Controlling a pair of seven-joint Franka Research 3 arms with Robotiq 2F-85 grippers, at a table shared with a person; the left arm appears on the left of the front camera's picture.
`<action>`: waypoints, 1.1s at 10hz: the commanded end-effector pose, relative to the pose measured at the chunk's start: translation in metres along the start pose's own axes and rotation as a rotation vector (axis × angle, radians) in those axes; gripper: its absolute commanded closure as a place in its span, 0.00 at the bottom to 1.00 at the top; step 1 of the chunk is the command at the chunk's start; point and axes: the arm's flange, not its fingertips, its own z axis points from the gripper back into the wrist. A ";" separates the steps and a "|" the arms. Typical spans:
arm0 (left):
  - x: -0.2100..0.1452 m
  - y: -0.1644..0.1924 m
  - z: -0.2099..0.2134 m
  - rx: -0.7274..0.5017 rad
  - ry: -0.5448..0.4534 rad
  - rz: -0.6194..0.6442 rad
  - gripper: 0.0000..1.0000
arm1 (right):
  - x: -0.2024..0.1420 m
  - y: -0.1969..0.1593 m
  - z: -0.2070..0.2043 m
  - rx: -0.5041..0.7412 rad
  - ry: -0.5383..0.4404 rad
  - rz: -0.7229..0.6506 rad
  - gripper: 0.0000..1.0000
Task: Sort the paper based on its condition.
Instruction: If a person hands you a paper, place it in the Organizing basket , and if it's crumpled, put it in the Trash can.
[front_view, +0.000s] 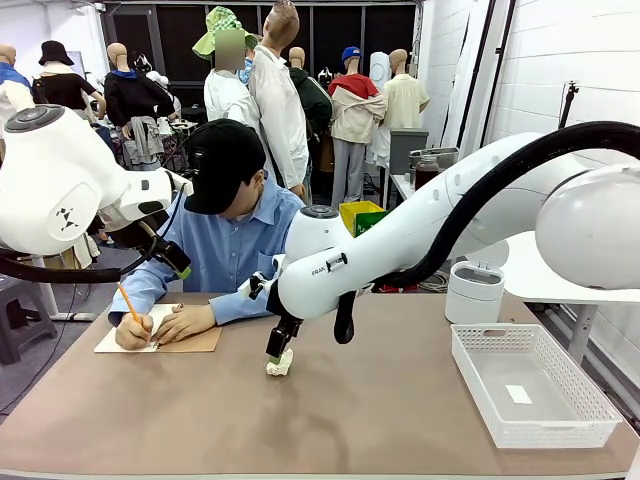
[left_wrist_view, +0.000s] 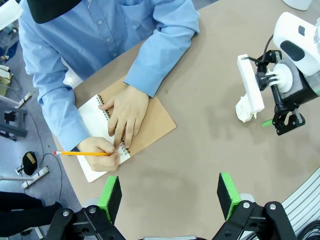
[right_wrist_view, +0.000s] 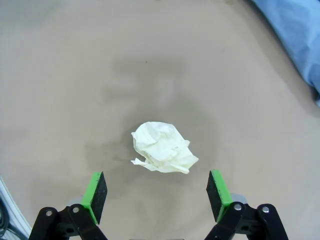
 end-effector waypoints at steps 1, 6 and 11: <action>0.000 0.001 0.000 -0.002 -0.001 0.002 0.00 | 0.011 0.000 -0.009 -0.015 0.037 -0.001 0.00; 0.000 0.001 0.000 -0.002 -0.001 0.002 0.00 | 0.013 -0.005 -0.029 0.007 0.089 0.004 0.00; 0.000 0.001 0.000 -0.002 -0.001 0.002 0.00 | 0.015 -0.015 -0.045 -0.001 0.124 -0.008 0.00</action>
